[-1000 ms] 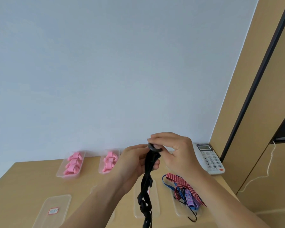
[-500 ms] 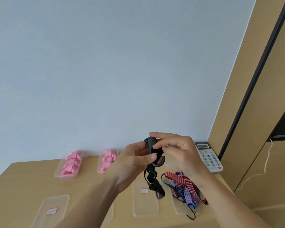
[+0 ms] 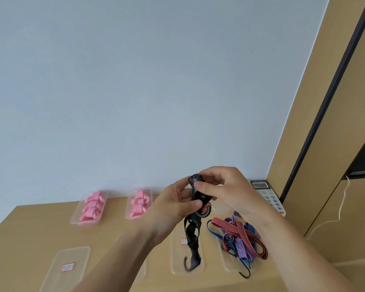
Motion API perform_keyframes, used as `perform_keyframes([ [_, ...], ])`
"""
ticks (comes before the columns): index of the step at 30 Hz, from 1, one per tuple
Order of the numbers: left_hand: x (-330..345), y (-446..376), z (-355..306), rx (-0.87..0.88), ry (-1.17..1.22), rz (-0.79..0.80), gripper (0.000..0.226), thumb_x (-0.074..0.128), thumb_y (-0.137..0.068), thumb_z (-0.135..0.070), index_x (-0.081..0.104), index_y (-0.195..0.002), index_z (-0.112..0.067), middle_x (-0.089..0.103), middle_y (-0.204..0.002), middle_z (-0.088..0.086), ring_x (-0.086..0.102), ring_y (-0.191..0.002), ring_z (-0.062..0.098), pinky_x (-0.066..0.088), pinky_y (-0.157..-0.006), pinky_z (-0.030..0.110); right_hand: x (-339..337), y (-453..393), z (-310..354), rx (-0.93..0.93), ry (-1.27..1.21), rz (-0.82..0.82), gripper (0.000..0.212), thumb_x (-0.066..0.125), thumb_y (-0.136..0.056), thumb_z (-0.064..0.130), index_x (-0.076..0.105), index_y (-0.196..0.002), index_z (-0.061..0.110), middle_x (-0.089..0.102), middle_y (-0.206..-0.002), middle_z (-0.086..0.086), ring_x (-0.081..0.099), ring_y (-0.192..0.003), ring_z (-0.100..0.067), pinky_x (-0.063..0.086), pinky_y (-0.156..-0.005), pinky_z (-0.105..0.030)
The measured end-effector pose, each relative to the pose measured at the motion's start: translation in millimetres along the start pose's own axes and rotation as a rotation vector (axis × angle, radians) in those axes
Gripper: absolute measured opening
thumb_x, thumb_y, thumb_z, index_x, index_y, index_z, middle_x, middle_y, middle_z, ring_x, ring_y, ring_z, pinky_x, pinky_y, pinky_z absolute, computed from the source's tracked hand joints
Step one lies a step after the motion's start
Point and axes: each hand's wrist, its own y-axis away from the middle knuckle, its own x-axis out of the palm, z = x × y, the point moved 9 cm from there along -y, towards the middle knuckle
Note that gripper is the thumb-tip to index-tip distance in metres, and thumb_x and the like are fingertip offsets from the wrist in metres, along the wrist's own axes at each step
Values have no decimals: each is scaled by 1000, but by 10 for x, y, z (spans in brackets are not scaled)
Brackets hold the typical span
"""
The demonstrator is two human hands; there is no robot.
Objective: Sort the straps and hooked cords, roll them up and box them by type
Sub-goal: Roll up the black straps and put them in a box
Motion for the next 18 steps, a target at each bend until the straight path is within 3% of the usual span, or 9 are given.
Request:
perform_keyframes([
  [4,-64,24,65,-63,-50,-92,40,64,-99,-11,53,-138,-12,76,-116,11,71,-111,34,54,-104,42,-35,-4,-107,88,-159,-68,11,78,-85,14,78,-95,10,77,-88,-10,70,-74,-16,56,-68,-34],
  [7,-104,42,48,-70,-162,-195,25,56,-104,-20,64,-127,-11,78,-111,6,73,-107,26,56,-100,35,-37,10,-199,149,-289,-97,11,74,-88,14,77,-93,4,77,-88,-15,72,-78,-27,59,-79,-43],
  [11,-94,45,29,-46,-210,-236,40,45,-107,-37,75,-112,-11,78,-101,9,72,-101,26,55,-99,35,-56,7,-243,179,-440,-107,21,72,-88,14,73,-98,-5,74,-90,-23,70,-77,-33,59,-74,-43],
  [14,-74,38,105,-101,-134,-234,51,41,-106,-43,71,-109,-2,73,-88,12,66,-80,25,58,-79,34,-108,-11,-248,153,-424,-138,20,71,-89,12,72,-99,-5,73,-93,-26,69,-79,-34,57,-81,-50],
  [18,-54,37,223,-182,-90,-209,51,48,-102,-46,70,-113,-1,71,-89,9,63,-76,26,54,-68,36,-199,-25,-209,106,-390,-186,15,68,-92,9,72,-101,-2,73,-91,-20,70,-81,-31,60,-78,-46],
])
